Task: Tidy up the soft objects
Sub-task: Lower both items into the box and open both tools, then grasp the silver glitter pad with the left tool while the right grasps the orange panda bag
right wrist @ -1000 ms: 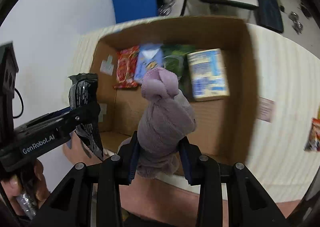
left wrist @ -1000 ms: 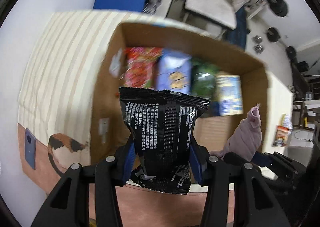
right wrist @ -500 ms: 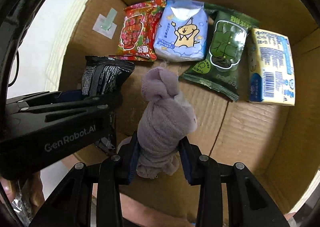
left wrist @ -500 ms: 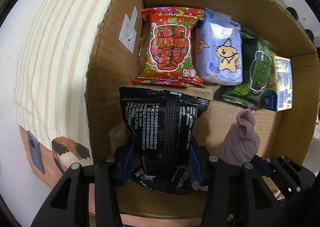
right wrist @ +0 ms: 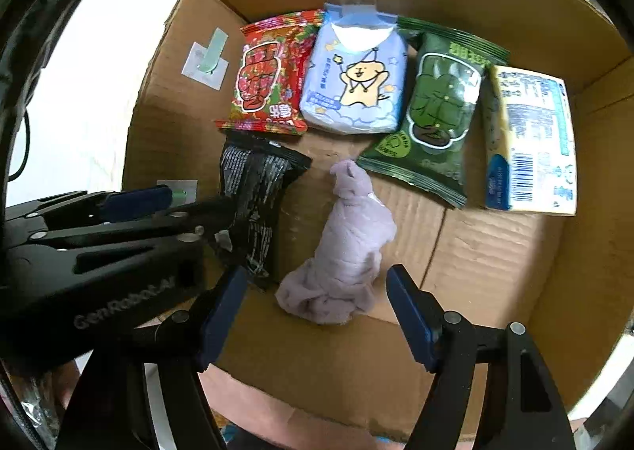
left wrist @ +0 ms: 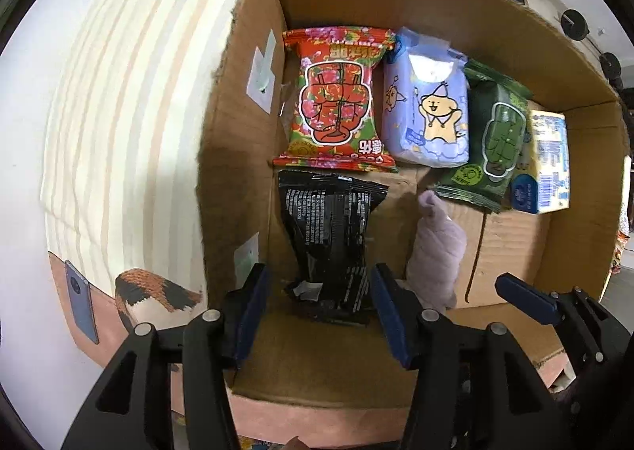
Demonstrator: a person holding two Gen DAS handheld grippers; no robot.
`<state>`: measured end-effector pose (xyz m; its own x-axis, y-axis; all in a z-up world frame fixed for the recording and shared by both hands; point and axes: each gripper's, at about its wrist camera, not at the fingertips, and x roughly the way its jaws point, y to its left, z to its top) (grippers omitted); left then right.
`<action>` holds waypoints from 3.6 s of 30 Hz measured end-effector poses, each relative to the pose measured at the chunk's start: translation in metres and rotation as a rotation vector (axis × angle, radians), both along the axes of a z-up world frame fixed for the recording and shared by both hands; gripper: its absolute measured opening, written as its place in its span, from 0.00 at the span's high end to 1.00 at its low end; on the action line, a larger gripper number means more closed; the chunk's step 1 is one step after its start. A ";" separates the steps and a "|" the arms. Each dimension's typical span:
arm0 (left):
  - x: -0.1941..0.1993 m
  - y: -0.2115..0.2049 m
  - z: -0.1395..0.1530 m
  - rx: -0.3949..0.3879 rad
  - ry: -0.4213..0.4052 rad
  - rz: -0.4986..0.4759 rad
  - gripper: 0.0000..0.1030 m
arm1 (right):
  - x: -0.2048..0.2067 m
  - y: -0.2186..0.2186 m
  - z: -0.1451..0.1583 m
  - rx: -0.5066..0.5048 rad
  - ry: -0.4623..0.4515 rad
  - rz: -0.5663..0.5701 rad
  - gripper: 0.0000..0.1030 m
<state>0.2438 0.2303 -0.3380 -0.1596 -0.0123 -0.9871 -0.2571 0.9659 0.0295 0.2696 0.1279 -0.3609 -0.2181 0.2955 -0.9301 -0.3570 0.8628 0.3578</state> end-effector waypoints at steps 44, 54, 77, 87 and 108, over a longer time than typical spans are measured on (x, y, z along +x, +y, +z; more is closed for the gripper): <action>0.054 -0.338 0.077 0.115 -0.358 -0.375 0.07 | 0.007 -0.434 0.047 -0.302 -0.227 -0.620 0.00; 0.101 -0.407 0.009 0.196 -0.259 -0.442 0.07 | 0.062 -0.462 -0.056 -0.388 -0.129 -0.553 0.24; 0.154 -0.604 -0.056 -0.177 0.008 -0.538 0.07 | -0.016 -0.637 -0.036 -0.190 -0.055 -0.982 0.58; 0.142 -0.673 -0.096 -0.047 0.015 -0.710 0.22 | -0.019 -0.664 -0.048 -0.201 -0.029 -0.995 0.58; 0.162 -0.614 -0.082 -0.185 -0.024 -0.552 0.44 | -0.003 -0.643 -0.038 -0.159 -0.067 -0.947 0.58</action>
